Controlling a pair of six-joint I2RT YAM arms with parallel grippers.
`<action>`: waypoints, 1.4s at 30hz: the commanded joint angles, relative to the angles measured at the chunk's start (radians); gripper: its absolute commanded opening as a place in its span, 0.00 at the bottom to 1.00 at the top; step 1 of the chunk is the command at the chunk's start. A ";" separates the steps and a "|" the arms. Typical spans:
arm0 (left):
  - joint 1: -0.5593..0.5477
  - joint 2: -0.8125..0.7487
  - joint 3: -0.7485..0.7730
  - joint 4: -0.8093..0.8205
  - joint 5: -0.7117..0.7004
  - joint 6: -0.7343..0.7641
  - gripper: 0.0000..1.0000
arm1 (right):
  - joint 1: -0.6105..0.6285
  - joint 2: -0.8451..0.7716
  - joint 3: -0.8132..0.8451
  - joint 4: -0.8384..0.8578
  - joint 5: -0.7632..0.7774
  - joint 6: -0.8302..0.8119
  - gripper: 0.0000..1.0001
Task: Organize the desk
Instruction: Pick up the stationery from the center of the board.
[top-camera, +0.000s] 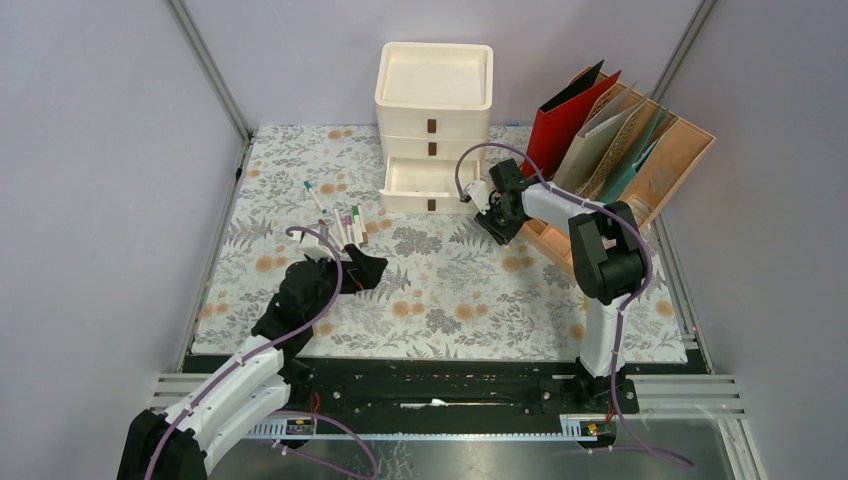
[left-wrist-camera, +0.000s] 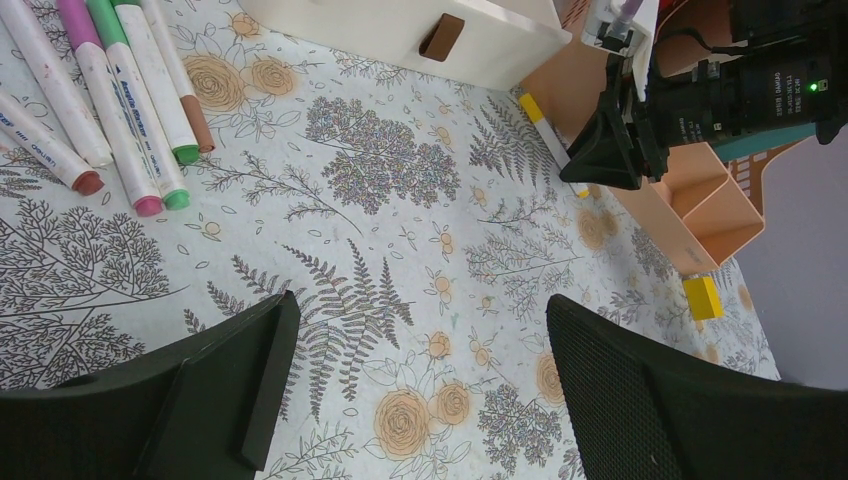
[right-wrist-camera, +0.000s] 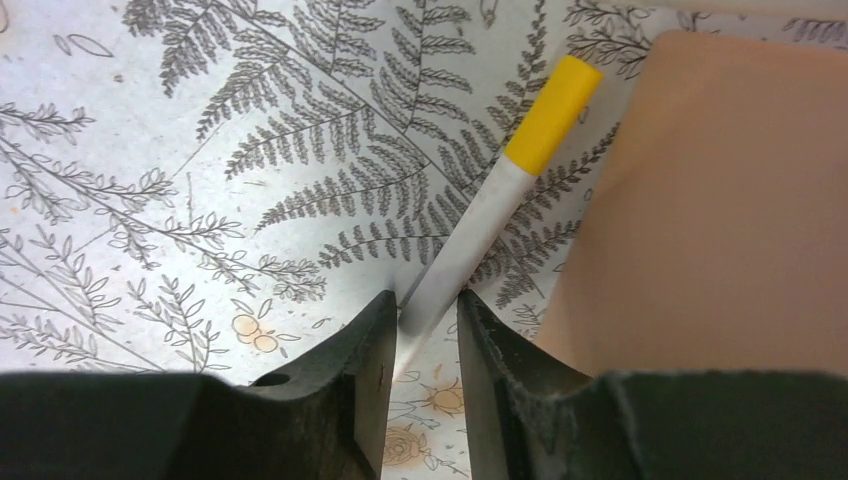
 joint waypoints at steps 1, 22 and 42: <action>0.004 -0.016 -0.003 0.042 -0.008 0.011 0.99 | 0.003 0.030 -0.009 -0.091 -0.050 0.028 0.35; 0.004 -0.011 -0.009 0.056 0.003 -0.004 0.99 | 0.002 -0.185 -0.194 -0.084 -0.104 0.029 0.00; 0.004 -0.009 -0.008 0.058 -0.005 -0.009 0.99 | 0.005 -0.342 0.046 -0.183 -0.304 -0.062 0.00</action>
